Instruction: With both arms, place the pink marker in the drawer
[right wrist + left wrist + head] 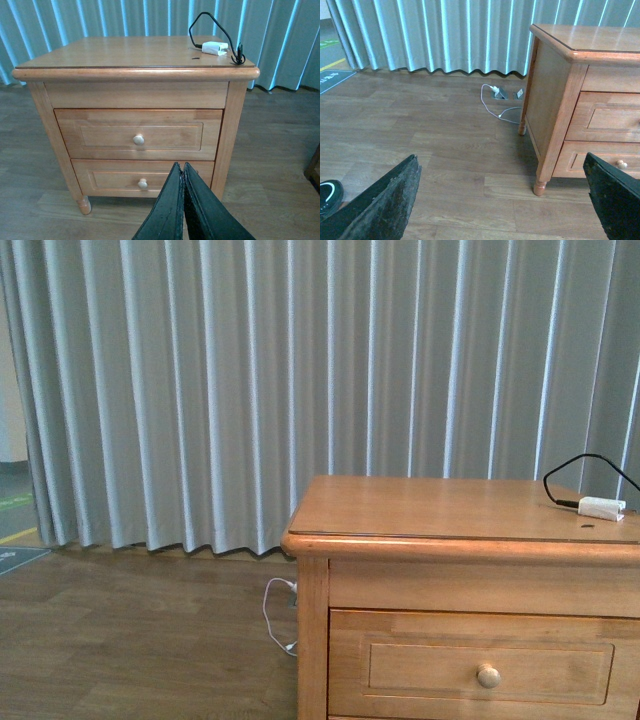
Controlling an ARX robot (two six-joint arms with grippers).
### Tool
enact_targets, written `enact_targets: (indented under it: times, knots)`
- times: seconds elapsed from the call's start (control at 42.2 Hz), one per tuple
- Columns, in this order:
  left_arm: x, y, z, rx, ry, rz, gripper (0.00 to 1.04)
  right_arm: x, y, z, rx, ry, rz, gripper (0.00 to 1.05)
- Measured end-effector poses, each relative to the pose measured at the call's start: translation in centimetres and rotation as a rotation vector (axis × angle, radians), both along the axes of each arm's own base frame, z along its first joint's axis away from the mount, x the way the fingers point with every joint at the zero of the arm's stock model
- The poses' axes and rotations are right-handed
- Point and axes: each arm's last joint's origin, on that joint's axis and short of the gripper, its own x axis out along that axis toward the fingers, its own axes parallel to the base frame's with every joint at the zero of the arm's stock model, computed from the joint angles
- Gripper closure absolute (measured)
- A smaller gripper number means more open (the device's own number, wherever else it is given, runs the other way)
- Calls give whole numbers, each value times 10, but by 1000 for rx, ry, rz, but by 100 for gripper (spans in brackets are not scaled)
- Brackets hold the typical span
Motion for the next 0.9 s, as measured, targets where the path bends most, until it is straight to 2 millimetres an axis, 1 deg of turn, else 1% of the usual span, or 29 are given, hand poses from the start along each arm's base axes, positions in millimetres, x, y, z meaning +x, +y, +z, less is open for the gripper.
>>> enact_targets:
  times: [0.237, 0.308, 0.758, 0.853, 0.9]
  knots:
    - [0, 0, 0, 0, 0, 0, 6, -6, 0, -6, 0, 0, 0, 103]
    - [0, 0, 0, 0, 0, 0, 6, -9, 0, -12, 0, -6, 0, 103]
    - [0, 0, 0, 0, 1, 0, 6, -17, 0, -12, 0, -11, 0, 103]
    - [0, 0, 0, 0, 0, 0, 6, -24, 0, -17, 0, 25, 1, 103]
    - [0, 0, 0, 0, 1, 0, 6, -26, 0, -16, 0, 8, 1, 103]
